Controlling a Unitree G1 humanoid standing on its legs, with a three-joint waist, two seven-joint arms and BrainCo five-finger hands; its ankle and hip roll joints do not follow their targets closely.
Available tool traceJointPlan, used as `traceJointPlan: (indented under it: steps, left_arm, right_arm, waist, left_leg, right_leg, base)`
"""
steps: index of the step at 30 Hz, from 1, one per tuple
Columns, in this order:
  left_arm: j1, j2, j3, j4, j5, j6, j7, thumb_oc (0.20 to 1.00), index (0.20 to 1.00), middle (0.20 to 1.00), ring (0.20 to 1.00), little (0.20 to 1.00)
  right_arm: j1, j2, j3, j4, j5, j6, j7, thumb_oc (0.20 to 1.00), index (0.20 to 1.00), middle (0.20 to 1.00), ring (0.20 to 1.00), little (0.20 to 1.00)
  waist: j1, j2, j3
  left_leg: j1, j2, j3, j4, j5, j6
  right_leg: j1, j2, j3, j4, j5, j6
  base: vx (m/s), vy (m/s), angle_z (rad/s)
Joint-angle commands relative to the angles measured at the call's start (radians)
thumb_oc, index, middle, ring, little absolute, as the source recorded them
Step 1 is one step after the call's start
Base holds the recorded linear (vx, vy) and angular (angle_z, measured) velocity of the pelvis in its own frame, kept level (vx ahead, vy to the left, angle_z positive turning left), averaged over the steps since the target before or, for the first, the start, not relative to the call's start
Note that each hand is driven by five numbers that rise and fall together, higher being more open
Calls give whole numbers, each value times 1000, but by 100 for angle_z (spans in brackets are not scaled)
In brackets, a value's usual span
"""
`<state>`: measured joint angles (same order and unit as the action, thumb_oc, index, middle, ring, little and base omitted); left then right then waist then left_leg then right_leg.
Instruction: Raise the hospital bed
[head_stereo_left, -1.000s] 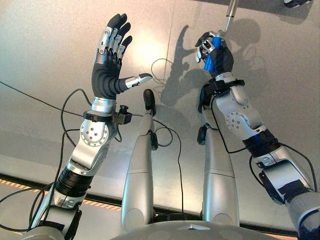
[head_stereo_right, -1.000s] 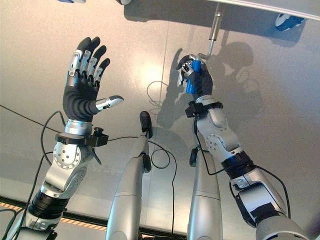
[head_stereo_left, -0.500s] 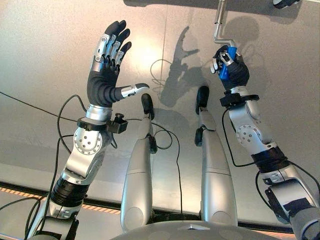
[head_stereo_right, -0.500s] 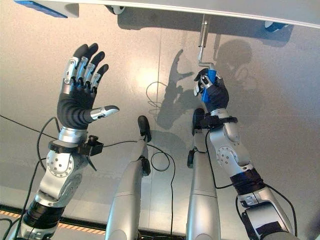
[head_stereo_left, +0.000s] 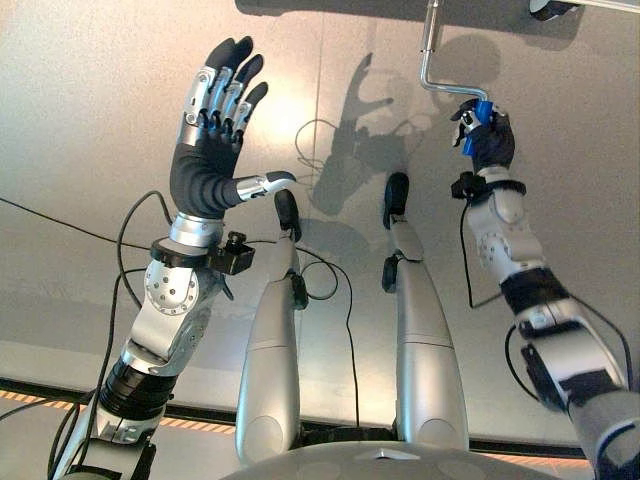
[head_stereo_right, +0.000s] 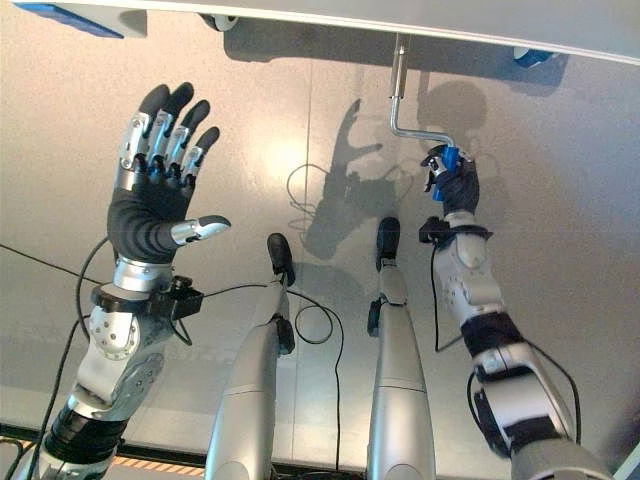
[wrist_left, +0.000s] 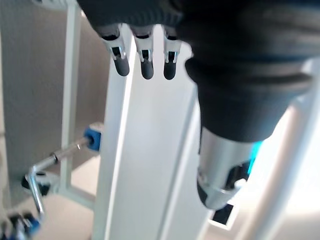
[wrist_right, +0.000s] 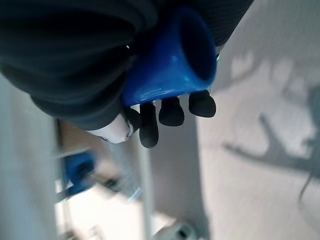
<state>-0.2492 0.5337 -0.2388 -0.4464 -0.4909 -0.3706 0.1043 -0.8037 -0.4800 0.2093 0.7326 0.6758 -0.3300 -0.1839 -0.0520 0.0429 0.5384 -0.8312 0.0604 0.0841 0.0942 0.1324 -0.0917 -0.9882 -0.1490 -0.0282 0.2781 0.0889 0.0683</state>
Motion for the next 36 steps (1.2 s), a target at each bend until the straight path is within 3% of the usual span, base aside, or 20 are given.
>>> traceJointPlan:
  steps: [1,6,17,23,28,36]
  left_arm:
    - [-11,17,-13,-96,-18,-67,-21,1000,1000,1000,1000,1000]
    - [-74,47,-54,-91,-27,-62,-11,1000,1000,1000,1000,1000]
    - [-154,18,-77,-79,-15,-50,19,1000,1000,1000,1000,1000]
    - [-181,-21,-81,-66,-7,-35,49,1000,1000,1000,1000,1000]
    - [-202,-43,-71,-51,9,-24,92,1000,1000,1000,1000,1000]
    - [-191,-46,-40,-50,9,-25,125,1000,1000,1000,1000,1000]
  right_arm:
    - [-93,-199,-131,195,88,-16,-161,200,200,200,200,200]
    - [-206,-218,-34,478,48,96,-107,200,200,200,200,200]
    - [-292,-159,52,642,-101,198,-94,200,200,200,200,200]
    - [-328,-34,125,636,-208,233,-94,200,200,200,200,200]
    - [-379,143,231,587,-331,254,-97,200,200,200,200,200]
    - [-413,303,328,528,-447,270,-98,200,200,200,200,200]
  waist:
    - [0,45,-18]
    - [24,65,-18]
    - [63,110,-18]
    - [71,115,-18]
    - [69,108,-18]
    - [64,100,-18]
  left_leg:
    - [44,-1,-5,45,-87,11]
    - [-8,-12,-18,87,-95,16]
    - [-127,-33,-41,168,-116,33]
    - [-167,-36,-41,194,-124,42]
    - [-184,-40,-38,200,-125,47]
    - [-183,-46,-38,192,-120,49]
  right_leg:
    - [33,42,-10,-18,-24,79]
    - [0,34,-17,11,-33,75]
    - [-83,16,-21,71,-52,68]
    - [-117,11,-16,85,-52,64]
    - [-128,14,-12,79,-47,62]
    - [-126,13,-6,68,-41,63]
  base:
    - [0,0,0]
    - [-1,7,4]
    - [-4,33,8]
    - [7,35,2]
    - [8,33,-4]
    - [6,28,-4]
